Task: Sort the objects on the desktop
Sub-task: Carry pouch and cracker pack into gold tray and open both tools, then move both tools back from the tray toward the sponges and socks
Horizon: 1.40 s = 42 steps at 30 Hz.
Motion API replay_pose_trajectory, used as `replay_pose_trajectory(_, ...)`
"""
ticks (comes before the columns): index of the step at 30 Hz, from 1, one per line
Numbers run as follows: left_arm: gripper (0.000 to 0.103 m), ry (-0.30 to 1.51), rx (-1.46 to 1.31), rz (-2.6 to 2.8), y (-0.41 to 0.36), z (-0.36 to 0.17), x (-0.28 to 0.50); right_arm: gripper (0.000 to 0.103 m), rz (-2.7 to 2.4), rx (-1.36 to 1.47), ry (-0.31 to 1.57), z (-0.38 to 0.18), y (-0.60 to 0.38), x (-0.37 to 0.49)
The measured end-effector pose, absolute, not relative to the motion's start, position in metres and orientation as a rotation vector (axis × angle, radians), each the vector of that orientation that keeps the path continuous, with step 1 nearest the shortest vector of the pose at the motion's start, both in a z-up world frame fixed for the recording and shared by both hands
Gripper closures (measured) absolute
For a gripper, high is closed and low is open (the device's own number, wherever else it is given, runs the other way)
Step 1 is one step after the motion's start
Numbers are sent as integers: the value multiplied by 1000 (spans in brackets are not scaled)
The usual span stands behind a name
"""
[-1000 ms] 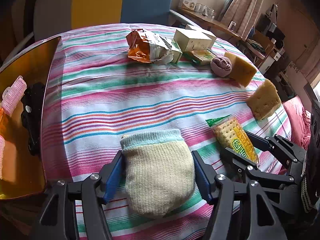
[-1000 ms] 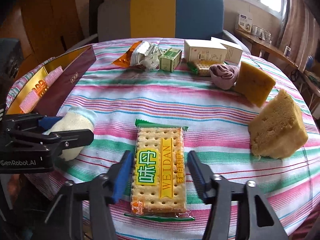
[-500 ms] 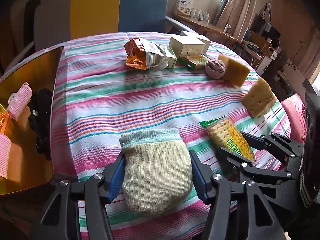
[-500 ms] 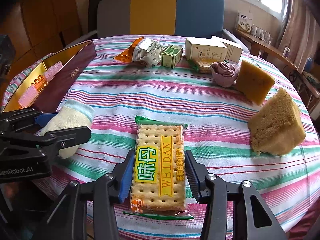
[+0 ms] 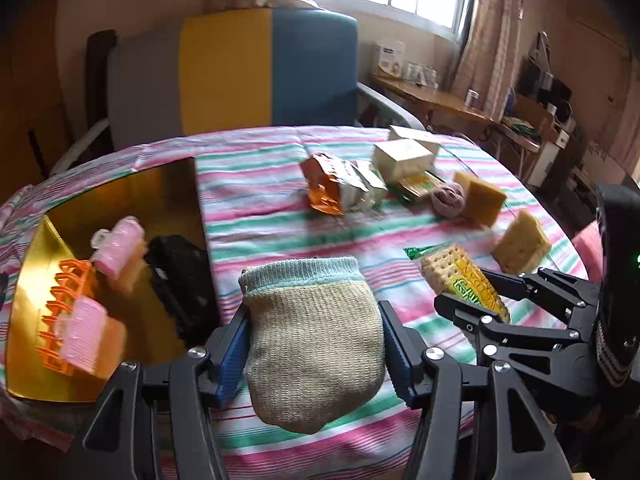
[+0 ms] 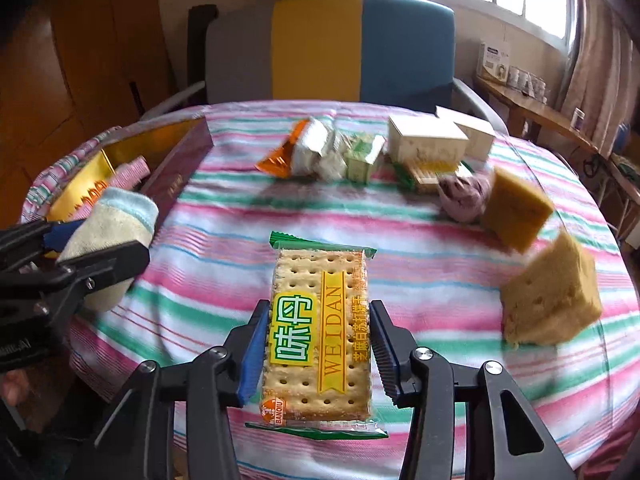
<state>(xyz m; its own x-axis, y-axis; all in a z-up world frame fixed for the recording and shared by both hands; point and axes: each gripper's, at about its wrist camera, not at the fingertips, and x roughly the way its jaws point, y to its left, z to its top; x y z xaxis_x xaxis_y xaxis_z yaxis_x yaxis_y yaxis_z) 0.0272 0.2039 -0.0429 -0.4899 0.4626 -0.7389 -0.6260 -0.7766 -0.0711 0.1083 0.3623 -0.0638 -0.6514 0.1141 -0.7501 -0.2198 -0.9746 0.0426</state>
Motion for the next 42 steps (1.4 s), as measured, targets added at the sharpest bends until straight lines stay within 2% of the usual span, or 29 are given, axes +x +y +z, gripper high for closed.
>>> replay_pose_trajectory(12, 42, 190, -1057, 2525, 114, -30, -36, 54, 2953, -1192, 48, -20, 269, 6)
replay_pose_trajectory(24, 41, 215, -1169, 2674, 56, -54, -102, 53, 2945, -1316, 22, -37, 213, -96)
replay_pose_trajectory(27, 40, 190, -1215, 2674, 49, -63, -112, 46, 2950, -1322, 43, -38, 211, -102)
replay_pose_trajectory(30, 34, 156, -1237, 2676, 45, -67, -115, 37, 2966, -1314, 60, -36, 210, -101)
replay_pose_trajectory(35, 32, 84, -1212, 2714, 36, -56, -110, 35, 2959, -1298, 101, -34, 217, -88)
replay_pose_trajectory(36, 27, 61, -1221, 2711, 33, -56, -112, 35, 2953, -1297, 123, -35, 220, -83)
replay_pose_trajectory(42, 27, -62, -1208, 2744, 16, -45, -109, 31, 2914, -1276, 222, -39, 243, -50)
